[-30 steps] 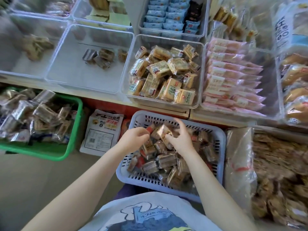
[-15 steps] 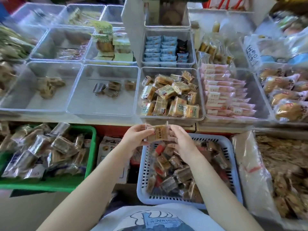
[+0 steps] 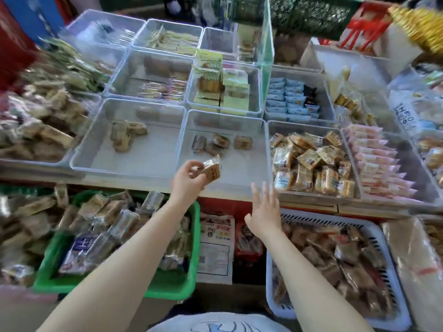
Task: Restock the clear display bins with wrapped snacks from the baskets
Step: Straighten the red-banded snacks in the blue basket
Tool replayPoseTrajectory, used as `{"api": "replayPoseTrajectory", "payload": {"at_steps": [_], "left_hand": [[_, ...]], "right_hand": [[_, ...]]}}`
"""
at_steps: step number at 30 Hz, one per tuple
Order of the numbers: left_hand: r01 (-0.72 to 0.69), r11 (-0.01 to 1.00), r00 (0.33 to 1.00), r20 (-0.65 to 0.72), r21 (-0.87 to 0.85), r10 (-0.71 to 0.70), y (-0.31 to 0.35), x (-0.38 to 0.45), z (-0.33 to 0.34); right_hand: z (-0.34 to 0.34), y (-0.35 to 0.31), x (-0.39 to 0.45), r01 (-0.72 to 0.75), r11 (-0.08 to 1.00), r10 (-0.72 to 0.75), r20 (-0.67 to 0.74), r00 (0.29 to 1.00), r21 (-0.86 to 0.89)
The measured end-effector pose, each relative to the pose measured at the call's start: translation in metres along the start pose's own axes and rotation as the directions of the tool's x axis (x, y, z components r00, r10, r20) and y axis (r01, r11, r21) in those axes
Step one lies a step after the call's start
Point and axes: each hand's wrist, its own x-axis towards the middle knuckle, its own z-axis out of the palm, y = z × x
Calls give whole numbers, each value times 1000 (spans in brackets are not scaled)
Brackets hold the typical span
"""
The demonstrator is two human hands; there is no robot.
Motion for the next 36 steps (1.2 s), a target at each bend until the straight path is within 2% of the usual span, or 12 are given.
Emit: {"api": "replayPoseTrajectory", "payload": {"at_steps": [3, 6, 10, 13, 16, 19, 21, 22, 24, 26, 30, 36], "left_hand": [[-177, 930, 983, 12, 321, 183, -8, 29, -2], [-319, 803, 948, 182, 504, 262, -20, 50, 8], [-389, 519, 898, 440, 761, 27, -37, 53, 20], [-460, 285, 868, 494, 841, -56, -44, 50, 21], [-459, 337, 874, 487, 822, 3, -45, 47, 21], [-560, 450, 828, 461, 695, 319, -35, 25, 32], [-619, 509, 776, 361, 599, 518, -29, 4, 47], [-608, 537, 783, 329, 585, 529, -26, -3, 56], [-543, 575, 838, 352, 612, 416, -25, -12, 76], [-507, 558, 857, 454, 657, 244, -29, -16, 99], [-527, 513, 808, 586, 677, 57, -36, -30, 145], [-567, 466, 727, 679, 679, -103, -48, -50, 199]], "right_hand": [[-2, -3, 0, -3, 1000, 4, 55, 998, -18], [-5, 0, 1, -7, 997, 15, 106, 994, -75], [-5, 0, 4, 2, 996, 11, 138, 990, -91], [-6, 0, 5, -1, 997, 11, 131, 991, -74], [-8, -1, 5, 18, 998, -11, 122, 992, -58], [-12, 1, 4, 26, 1000, -25, 116, 993, -7], [-12, 5, -2, 28, 997, -27, -12, 1000, 69], [-10, 10, -9, 26, 994, -15, -108, 994, 105], [1, 27, -24, -10, 990, 42, -227, 973, 143], [16, 54, -41, -104, 979, 132, -158, 979, 174], [47, 126, -64, -363, 920, 355, 78, 932, 145], [76, 212, -73, -542, 833, 538, 69, 840, 109]]}}
